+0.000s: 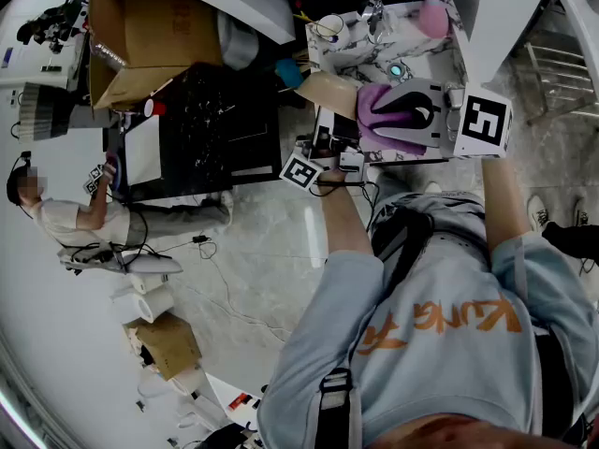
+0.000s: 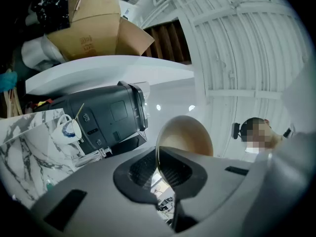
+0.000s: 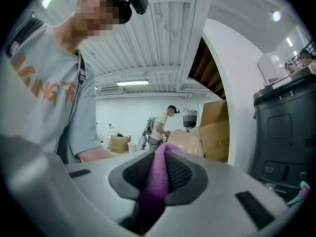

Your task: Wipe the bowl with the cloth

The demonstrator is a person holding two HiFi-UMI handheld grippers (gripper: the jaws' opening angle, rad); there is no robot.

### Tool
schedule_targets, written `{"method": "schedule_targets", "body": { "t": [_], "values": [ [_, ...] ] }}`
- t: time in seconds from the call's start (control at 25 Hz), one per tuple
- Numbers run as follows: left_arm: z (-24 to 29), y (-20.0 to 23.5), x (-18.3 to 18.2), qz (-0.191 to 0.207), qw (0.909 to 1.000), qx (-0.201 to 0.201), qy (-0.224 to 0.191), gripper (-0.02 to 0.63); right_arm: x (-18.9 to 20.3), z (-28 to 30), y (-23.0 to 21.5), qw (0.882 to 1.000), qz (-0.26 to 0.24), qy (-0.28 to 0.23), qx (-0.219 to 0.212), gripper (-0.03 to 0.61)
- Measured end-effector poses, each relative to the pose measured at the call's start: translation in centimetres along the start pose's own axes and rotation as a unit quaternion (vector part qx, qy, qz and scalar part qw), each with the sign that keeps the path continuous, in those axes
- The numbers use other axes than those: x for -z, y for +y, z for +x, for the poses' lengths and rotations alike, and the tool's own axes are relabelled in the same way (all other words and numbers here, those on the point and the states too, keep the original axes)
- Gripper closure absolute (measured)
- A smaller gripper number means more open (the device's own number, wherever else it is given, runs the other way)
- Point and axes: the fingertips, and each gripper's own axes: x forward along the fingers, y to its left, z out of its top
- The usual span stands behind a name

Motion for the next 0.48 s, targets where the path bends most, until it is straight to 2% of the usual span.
{"method": "schedule_targets", "body": {
  "t": [0.36, 0.48],
  "values": [
    [-0.4, -0.7, 3.1, -0.033, 0.9972, 0.043, 0.052, 0.581, -2.7, -1.2, -0.1, 0.996, 0.03, -0.083, -0.006, 0.503],
    [-0.4, -0.4, 3.9, -0.026, 0.9959, 0.053, 0.069, 0.581, -3.3, -1.8, -0.2, 0.995, 0.031, -0.099, -0.003, 0.503]
  ]
}}
